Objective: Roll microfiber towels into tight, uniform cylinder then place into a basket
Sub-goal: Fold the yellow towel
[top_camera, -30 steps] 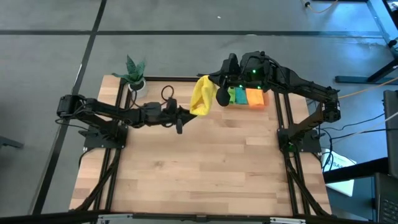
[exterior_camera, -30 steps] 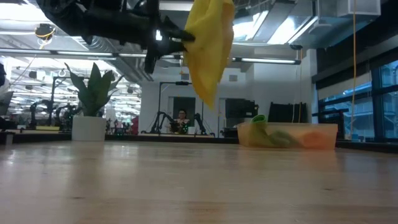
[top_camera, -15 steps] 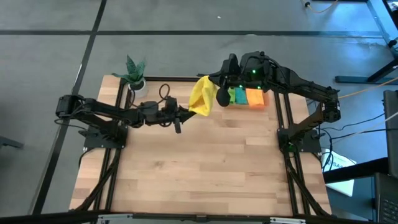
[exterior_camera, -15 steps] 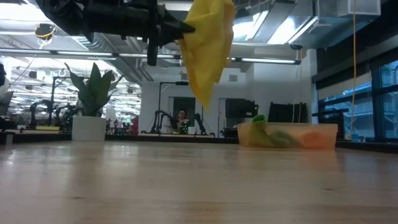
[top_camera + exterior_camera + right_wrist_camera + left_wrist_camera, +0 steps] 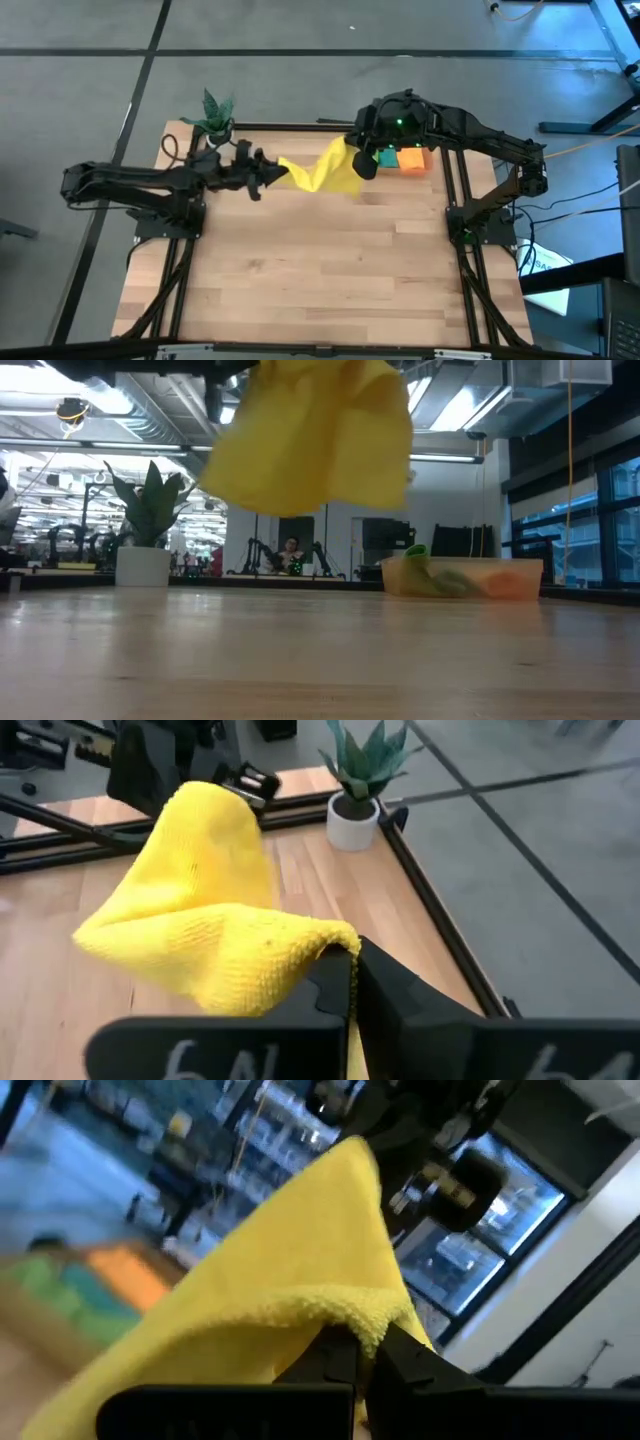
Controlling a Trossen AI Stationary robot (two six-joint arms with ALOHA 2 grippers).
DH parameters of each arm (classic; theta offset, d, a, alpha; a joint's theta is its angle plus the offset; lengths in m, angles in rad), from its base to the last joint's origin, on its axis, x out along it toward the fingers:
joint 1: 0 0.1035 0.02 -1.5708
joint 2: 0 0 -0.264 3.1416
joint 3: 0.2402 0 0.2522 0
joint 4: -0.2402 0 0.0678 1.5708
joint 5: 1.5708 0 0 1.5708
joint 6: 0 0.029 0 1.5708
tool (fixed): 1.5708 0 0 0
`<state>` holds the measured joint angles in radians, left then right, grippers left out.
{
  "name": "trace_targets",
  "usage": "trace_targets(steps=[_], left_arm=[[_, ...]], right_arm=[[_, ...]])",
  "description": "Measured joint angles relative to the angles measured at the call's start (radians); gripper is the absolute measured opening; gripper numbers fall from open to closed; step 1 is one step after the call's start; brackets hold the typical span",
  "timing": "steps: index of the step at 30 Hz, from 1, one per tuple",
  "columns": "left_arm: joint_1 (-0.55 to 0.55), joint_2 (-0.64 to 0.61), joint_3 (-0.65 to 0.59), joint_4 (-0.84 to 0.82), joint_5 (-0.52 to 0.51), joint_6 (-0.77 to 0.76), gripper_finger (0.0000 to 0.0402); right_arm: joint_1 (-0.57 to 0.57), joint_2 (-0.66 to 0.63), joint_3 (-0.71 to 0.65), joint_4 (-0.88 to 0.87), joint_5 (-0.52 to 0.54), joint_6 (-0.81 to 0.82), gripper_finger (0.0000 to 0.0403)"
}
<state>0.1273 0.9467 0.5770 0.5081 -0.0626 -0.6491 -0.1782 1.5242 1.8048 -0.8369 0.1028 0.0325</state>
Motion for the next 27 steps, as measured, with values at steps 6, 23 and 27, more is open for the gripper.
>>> trace_targets(steps=[6, 23, 27], left_arm=[[0.007, -0.121, 0.000, -0.174, -0.034, -0.056, 0.0000], [0.207, -0.188, 0.000, -0.497, -0.039, -0.129, 0.0000], [0.282, -0.188, 0.000, -0.499, 0.026, -0.104, 0.0000]], right_arm=[[0.000, 0.000, 0.000, -0.058, -0.029, 0.037, 0.0010], [-0.062, 0.112, -0.134, -0.026, -0.044, -0.033, 0.0006], [-0.101, 0.142, -0.143, 0.086, -0.040, -0.106, 0.0006]])
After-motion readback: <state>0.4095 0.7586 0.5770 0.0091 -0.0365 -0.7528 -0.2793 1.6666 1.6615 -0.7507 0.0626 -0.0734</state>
